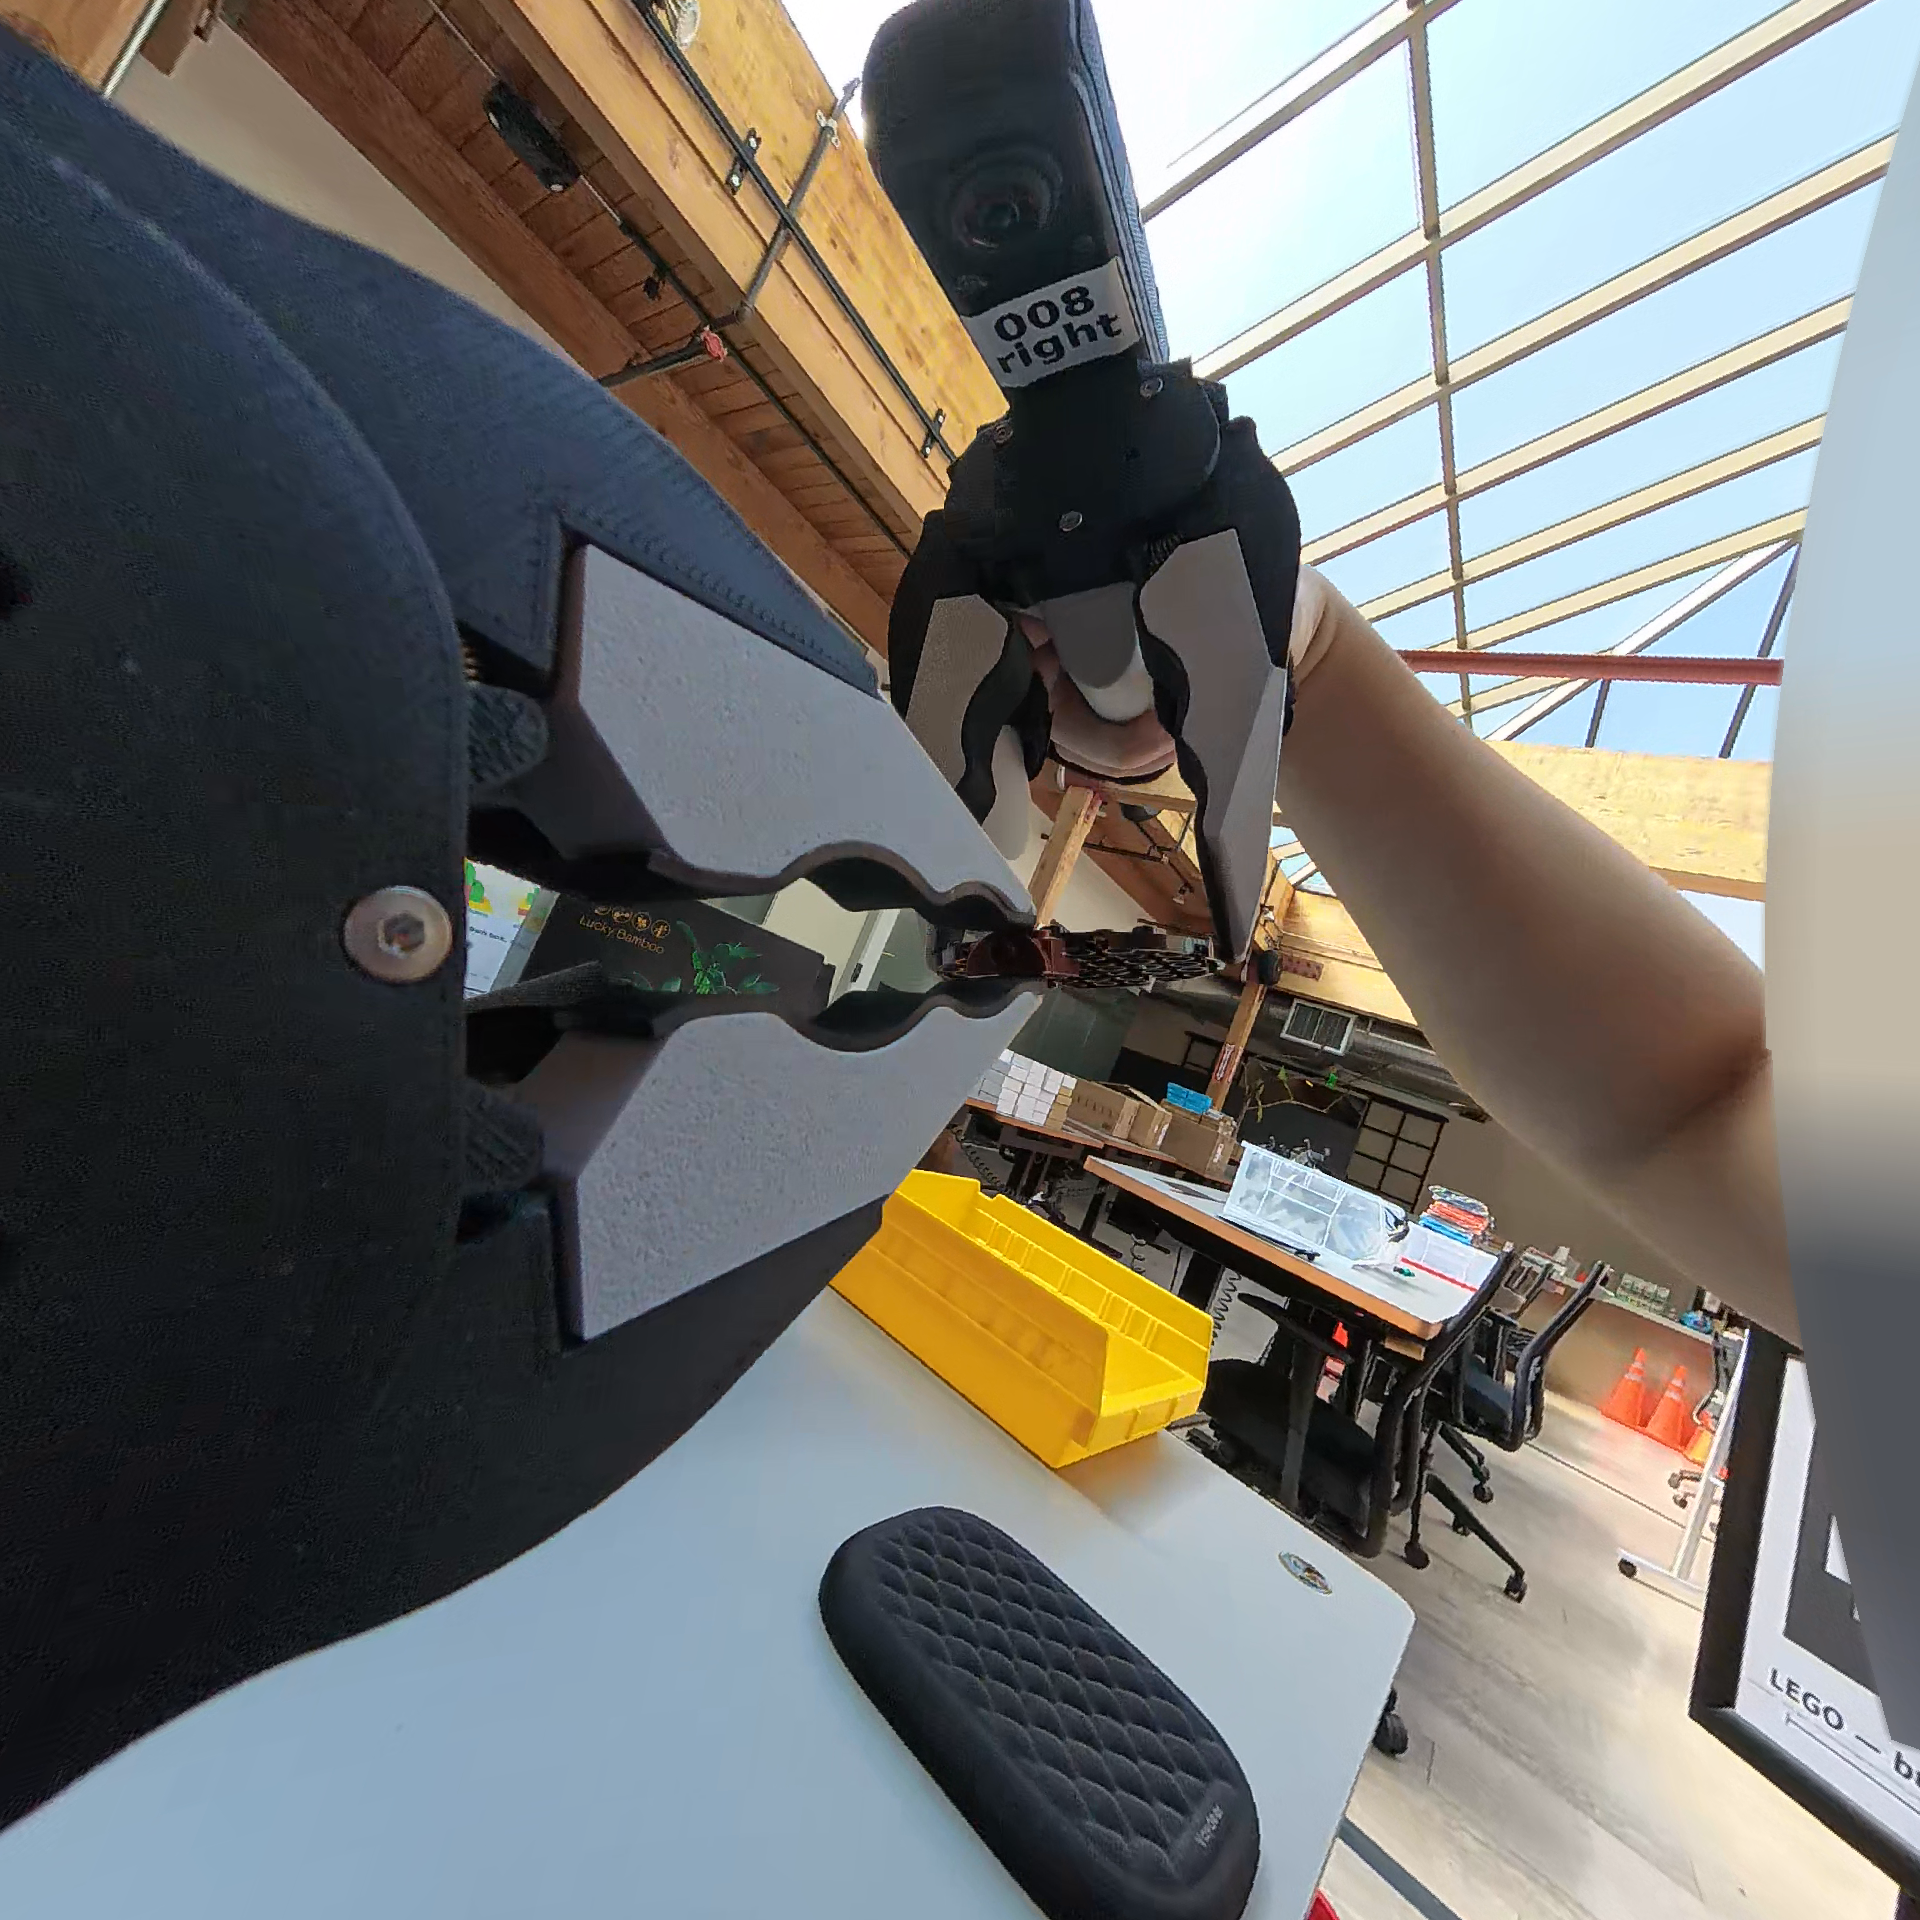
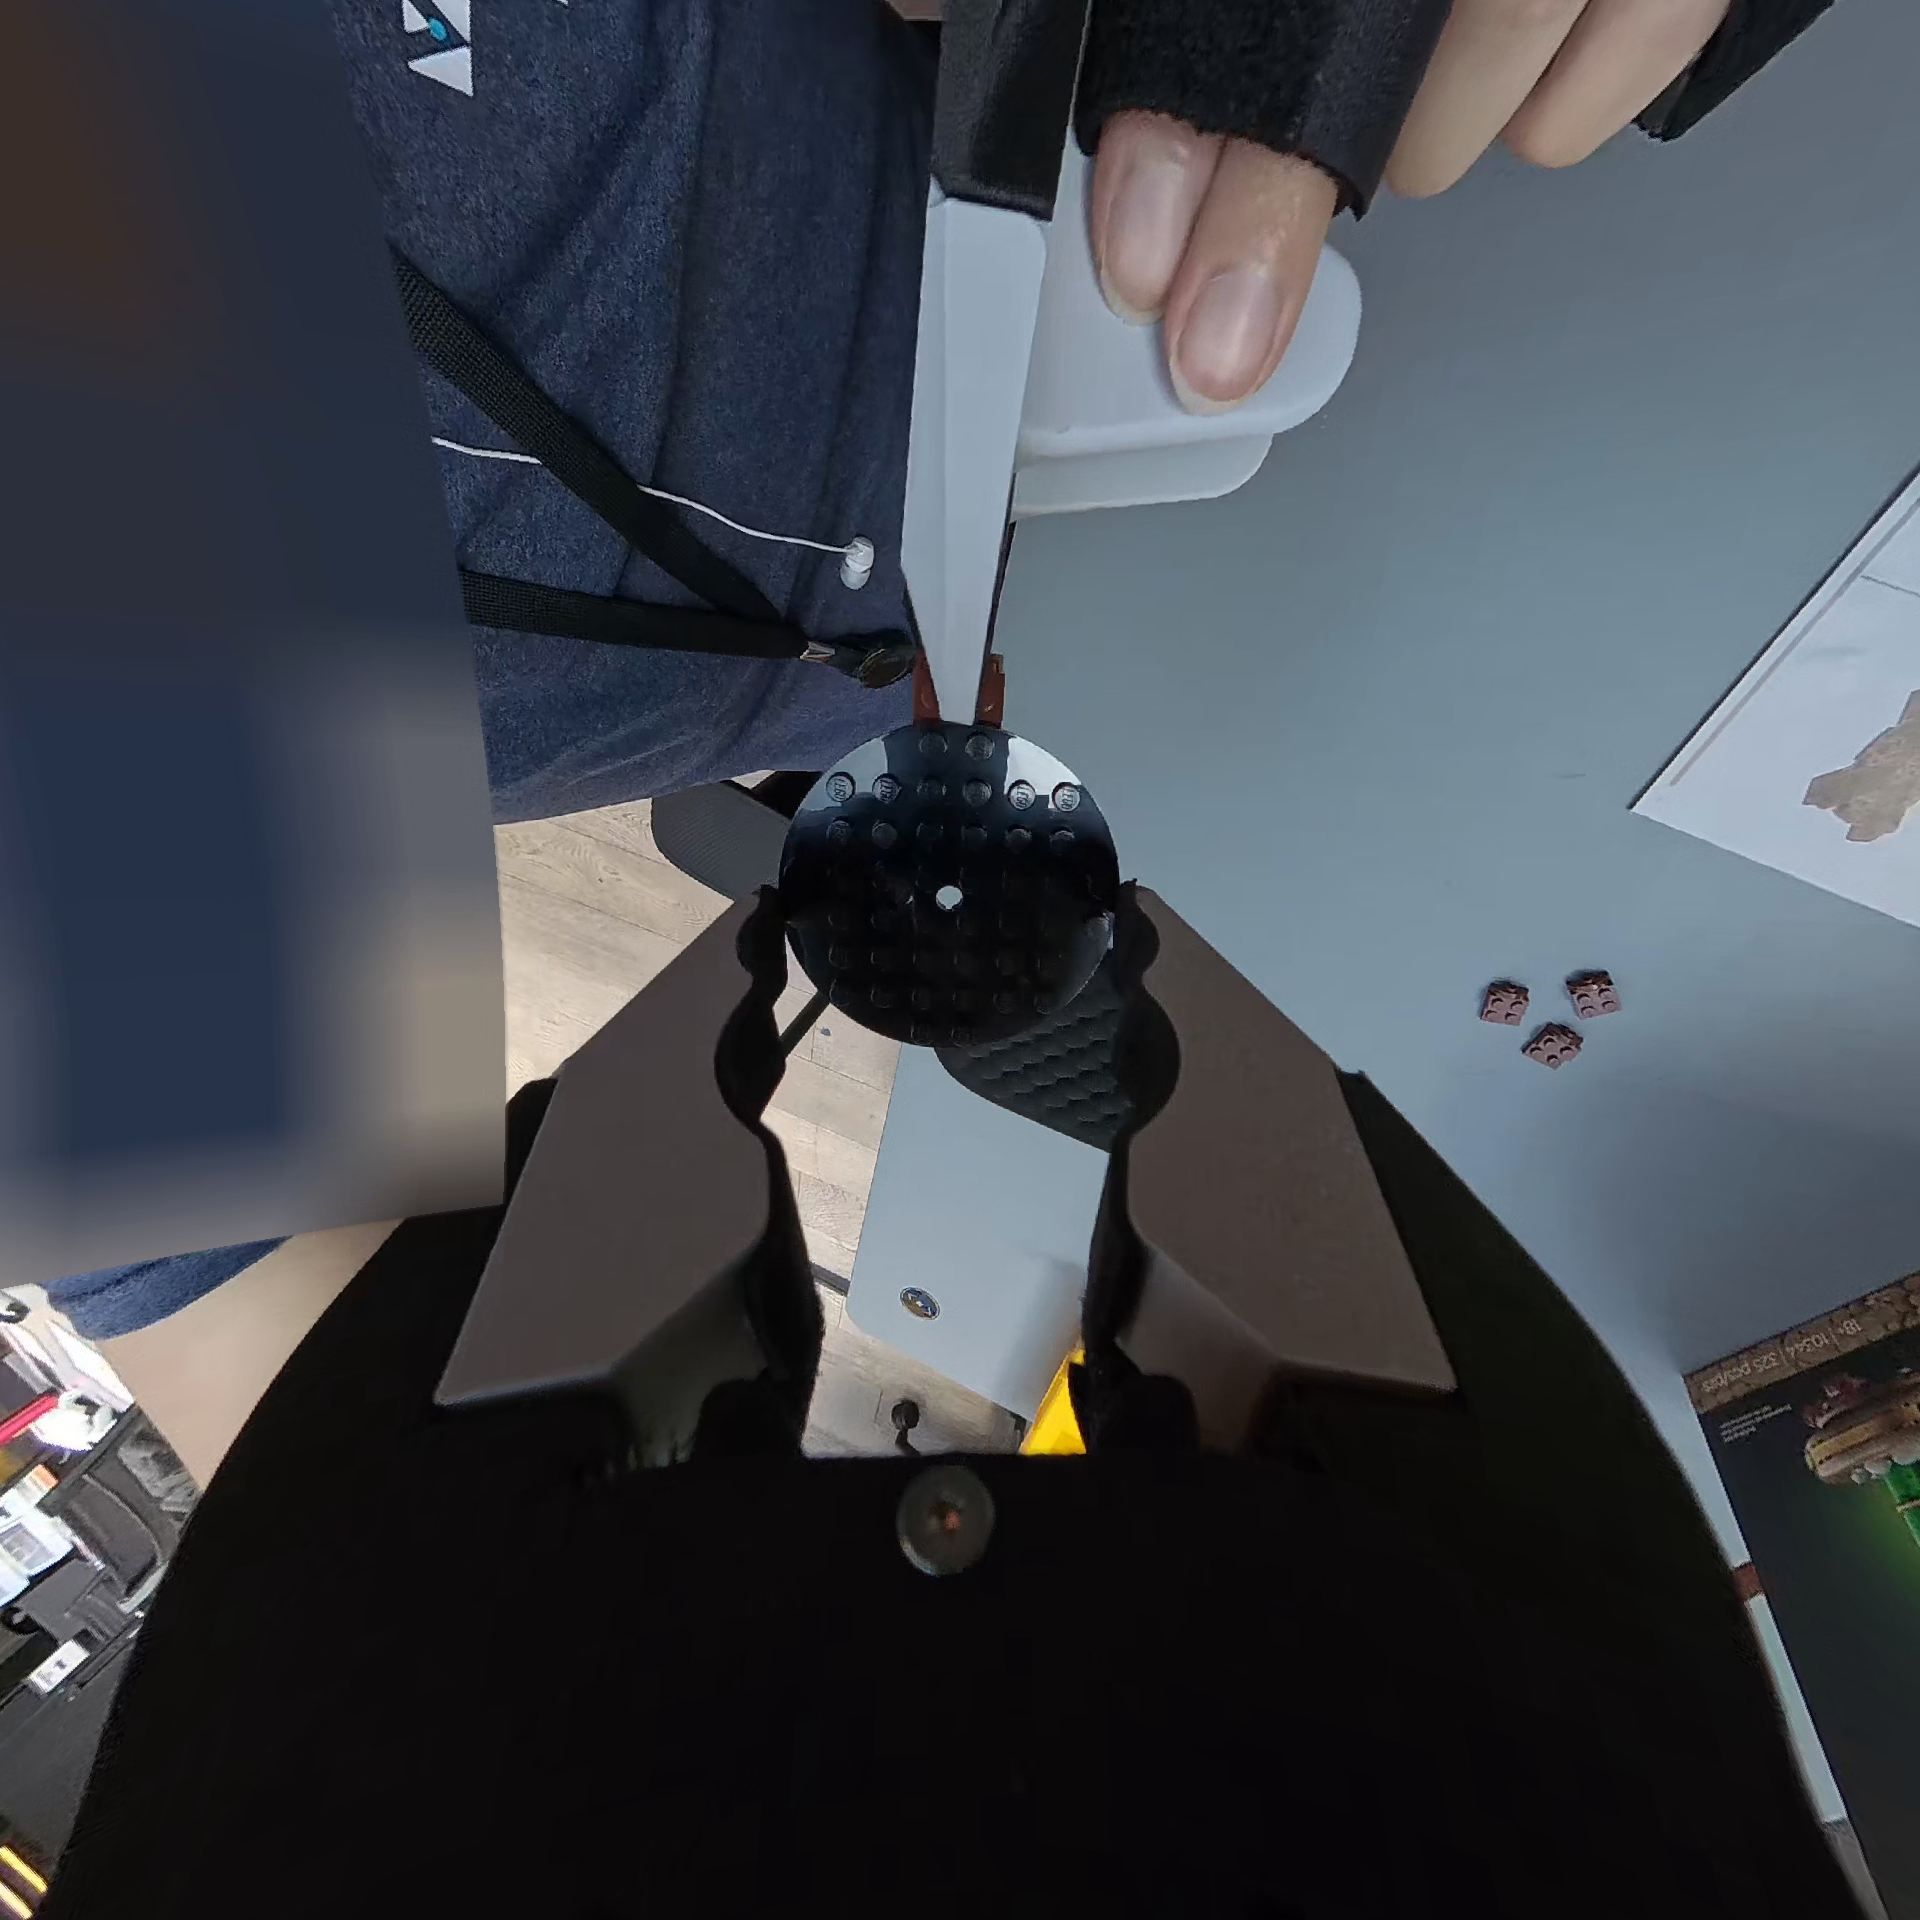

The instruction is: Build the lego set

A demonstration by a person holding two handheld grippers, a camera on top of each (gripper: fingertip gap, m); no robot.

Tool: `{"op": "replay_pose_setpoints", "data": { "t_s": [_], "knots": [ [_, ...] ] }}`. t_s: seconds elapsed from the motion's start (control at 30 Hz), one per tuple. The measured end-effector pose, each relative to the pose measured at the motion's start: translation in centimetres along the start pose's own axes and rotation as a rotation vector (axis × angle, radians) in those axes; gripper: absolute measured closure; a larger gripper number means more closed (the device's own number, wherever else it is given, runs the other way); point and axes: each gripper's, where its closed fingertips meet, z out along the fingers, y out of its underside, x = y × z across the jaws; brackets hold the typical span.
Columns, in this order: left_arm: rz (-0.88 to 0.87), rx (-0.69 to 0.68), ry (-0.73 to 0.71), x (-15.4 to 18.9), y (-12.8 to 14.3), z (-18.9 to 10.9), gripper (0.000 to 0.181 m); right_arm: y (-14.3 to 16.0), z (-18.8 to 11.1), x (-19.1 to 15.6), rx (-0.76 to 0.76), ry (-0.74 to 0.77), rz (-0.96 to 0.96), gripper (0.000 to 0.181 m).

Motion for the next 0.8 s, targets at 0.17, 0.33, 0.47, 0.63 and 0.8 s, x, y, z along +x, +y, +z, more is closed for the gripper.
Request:
{"op": "replay_pose_setpoints", "data": {
  "t_s": [0.17,0.33,0.47,0.63,0.8],
  "knots": [
    [-0.009,-0.003,-0.008,0.0,0.3,0.0,0.172,-0.1,0.1,0.2,-0.057,-0.032,0.030,0.118],
    [0.016,0.013,-0.003,0.4,0.4,-0.2,0.175,-0.1,0.6,0.3,-0.105,-0.055,0.028,0.119],
    [-0.010,0.005,0.017,0.6,0.5,-0.1,0.173,-0.4,0.7,0.4,-0.099,-0.061,0.023,0.119],
    [-0.023,-0.012,0.034,1.0,0.6,0.2,0.174,-0.3,1.0,0.3,-0.119,-0.060,0.006,0.119],
    [-0.048,-0.017,0.022,0.9,0.8,0.1,0.174,-0.4,0.9,0.4,-0.091,-0.067,0.021,0.118]
  ]
}}
